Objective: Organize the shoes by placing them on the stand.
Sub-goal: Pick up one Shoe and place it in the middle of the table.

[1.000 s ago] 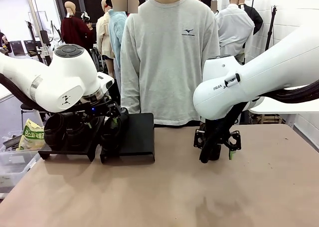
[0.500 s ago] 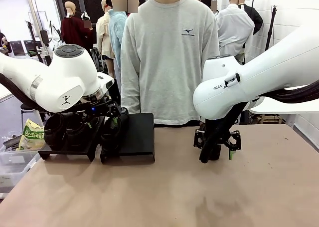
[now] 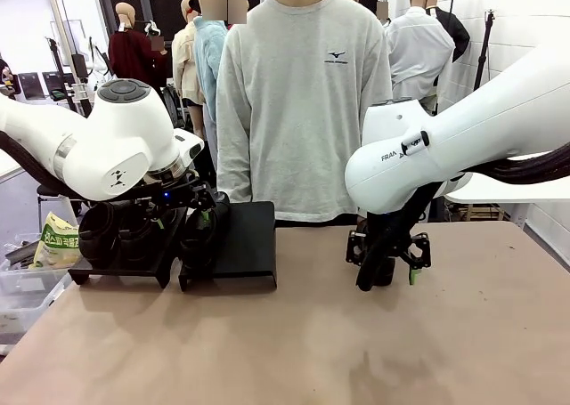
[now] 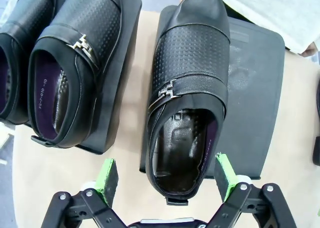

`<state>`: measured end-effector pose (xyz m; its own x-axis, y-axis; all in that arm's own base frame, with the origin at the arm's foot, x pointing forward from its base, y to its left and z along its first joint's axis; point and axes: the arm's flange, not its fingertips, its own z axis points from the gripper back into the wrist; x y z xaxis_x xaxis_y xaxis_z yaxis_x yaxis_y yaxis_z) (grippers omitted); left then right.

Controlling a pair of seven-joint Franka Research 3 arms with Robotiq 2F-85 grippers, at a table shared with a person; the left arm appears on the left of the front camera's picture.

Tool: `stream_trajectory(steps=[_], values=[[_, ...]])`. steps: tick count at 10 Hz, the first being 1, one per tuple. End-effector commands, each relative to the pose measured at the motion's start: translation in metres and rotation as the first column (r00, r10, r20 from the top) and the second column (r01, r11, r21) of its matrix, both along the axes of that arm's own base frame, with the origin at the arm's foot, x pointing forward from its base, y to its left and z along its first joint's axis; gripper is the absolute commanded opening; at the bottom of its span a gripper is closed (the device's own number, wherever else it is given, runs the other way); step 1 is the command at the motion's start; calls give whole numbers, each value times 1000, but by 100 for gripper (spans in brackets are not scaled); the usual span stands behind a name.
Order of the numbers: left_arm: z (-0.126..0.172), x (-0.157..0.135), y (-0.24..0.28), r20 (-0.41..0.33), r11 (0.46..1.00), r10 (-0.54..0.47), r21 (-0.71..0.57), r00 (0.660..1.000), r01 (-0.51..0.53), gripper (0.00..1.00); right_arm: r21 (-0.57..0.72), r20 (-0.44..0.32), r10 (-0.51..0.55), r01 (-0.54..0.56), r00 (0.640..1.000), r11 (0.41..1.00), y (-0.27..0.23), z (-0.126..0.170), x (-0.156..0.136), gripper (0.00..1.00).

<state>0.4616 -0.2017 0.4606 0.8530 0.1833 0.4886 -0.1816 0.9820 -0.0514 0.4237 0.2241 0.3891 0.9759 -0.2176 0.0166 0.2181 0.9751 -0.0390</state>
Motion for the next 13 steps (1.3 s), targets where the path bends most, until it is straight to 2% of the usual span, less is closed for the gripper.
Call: stream_trajectory(steps=[1, 2, 4, 5, 6, 7, 8, 10, 13], values=[[0, 1, -1, 5, 1000, -2, -3, 1000, 2, 100, 0, 1, 13, -13, 1000, 1000, 1, 1, 1, 100], [0, 0, 0, 0, 1000, 0, 0, 1000, 0, 100, 0, 1, 13, -13, 1000, 1000, 1, 1, 1, 100], [42, -27, -12, 101, 1000, -13, -23, 995, 16, 100, 0, 1, 13, -13, 1000, 1000, 1, 1, 1, 100], [55, -41, -18, 93, 999, -14, -32, 996, 17, 100, 0, 1, 13, -13, 1000, 1000, 1, 1, 1, 100], [58, -59, -29, -9, 998, 2, -59, 1000, -3, 100, 0, 1, 13, -13, 1000, 1000, 1, 1, 1, 100], [59, -83, -42, -191, 999, -27, -43, 981, 19, 100, 0, 1, 13, -13, 1000, 1000, 1, 1, 1, 100], [57, -99, -46, -261, 997, -81, -5, 962, 83, 100, 0, 1, 13, -13, 1000, 1000, 1, 1, 1, 100], [57, -113, -42, -299, 987, -146, 18, 943, 159, 100, 0, 1, 13, -13, 1000, 1000, 1, 1, 1, 100], [66, -125, -12, -274, 993, -111, 2, 955, 116, 100, 0, 0, 0, 0, 1000, 1000, 0, 0, 0, 100]])
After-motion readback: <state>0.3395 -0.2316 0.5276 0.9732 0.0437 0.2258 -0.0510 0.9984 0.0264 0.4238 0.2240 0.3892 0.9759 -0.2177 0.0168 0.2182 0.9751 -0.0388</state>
